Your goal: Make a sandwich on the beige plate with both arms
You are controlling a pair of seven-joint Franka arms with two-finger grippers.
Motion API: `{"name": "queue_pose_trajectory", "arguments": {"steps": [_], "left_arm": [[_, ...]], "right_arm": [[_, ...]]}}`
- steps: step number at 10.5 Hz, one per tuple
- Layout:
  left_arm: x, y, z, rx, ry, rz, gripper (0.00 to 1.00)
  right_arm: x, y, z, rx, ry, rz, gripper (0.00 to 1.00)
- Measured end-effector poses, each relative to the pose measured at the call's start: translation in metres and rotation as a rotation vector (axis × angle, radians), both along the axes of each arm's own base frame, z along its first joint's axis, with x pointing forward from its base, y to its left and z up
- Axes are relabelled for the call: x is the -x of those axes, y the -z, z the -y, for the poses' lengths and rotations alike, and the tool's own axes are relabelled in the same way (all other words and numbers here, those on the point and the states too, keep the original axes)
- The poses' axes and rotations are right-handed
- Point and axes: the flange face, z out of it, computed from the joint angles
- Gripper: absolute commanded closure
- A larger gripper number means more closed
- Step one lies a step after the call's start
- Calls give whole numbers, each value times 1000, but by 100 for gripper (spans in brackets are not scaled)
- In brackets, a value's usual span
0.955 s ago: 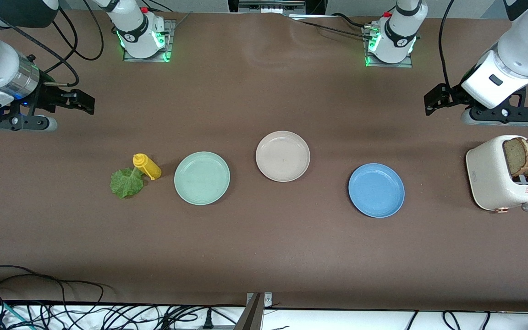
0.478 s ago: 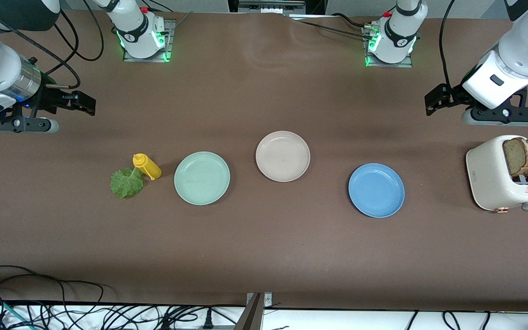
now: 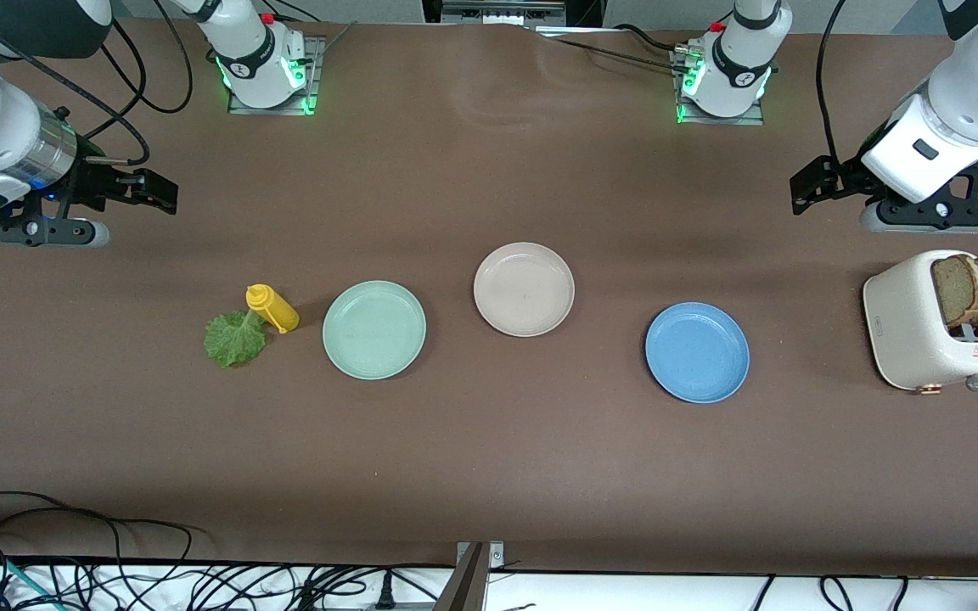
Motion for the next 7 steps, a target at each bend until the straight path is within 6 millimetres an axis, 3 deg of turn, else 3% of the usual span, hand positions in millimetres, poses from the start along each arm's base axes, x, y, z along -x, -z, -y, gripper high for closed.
{"name": "queue_pose_trajectory", "arguments": {"steps": [7], "left_arm": [[1,1,0,-1,0,-9,0]], "right_arm": [[-2,5,0,1,0,-11,0]]}}
